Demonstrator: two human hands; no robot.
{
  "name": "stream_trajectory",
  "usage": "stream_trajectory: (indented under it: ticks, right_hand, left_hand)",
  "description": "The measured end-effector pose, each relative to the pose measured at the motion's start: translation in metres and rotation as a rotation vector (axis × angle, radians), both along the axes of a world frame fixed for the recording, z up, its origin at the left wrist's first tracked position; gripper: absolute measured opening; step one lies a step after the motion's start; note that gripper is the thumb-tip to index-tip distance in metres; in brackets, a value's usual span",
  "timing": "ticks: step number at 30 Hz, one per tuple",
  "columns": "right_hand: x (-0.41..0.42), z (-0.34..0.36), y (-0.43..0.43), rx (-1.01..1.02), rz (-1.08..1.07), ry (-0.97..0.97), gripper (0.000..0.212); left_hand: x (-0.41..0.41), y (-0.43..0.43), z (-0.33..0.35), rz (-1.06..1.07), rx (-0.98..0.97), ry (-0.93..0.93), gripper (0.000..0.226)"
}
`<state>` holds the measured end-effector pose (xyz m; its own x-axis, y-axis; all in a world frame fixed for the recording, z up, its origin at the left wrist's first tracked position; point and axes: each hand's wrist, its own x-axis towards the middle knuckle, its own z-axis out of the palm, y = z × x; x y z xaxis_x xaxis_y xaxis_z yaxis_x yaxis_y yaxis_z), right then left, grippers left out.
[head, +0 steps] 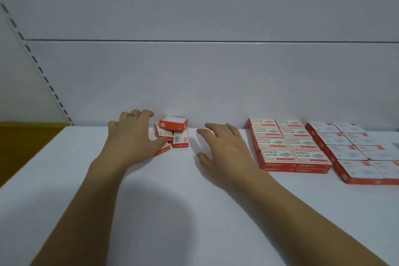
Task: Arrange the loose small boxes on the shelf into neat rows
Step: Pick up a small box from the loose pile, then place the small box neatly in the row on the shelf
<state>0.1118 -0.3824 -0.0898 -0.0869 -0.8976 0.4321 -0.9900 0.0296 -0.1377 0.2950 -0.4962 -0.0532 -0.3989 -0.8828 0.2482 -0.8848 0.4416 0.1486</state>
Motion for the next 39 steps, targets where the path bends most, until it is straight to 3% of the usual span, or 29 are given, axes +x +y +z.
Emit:
stream_trajectory:
  ticks: [7, 14, 18, 23, 25, 32, 39]
  right_hand:
    - [0.006, -0.004, 0.004, -0.032, 0.038, 0.01, 0.052]
    - [0.006, -0.001, 0.007, -0.037, 0.066, 0.004, 0.052]
    - [0.003, -0.001, 0.008, -0.07, 0.068, -0.004, 0.051]
    - [-0.002, 0.008, 0.011, -0.126, 0.064, -0.096, 0.048]
    - [0.0, 0.015, 0.016, -0.08, 0.063, -0.258, 0.044]
    - [0.004, 0.026, 0.02, -0.002, 0.05, -1.167, 0.016]
    - [-0.002, 0.025, 0.019, -0.015, 0.031, -1.349, 0.015]
  left_hand:
    - [0.011, -0.006, -0.007, 0.061, 0.149, -0.089, 0.085]
    - [0.006, -0.004, -0.006, 0.032, 0.095, -0.027, 0.082]
    - [0.006, 0.0, 0.003, -0.008, 0.017, 0.088, 0.079]
    - [-0.006, 0.014, 0.01, -0.168, 0.022, 0.37, 0.079]
    - [-0.016, 0.025, 0.008, -0.246, 0.0, 0.39, 0.08]
    - [-0.043, 0.047, -0.004, -0.473, -0.172, 0.364, 0.065]
    - [-0.046, 0.05, -0.008, -0.527, -0.151, 0.34, 0.074]
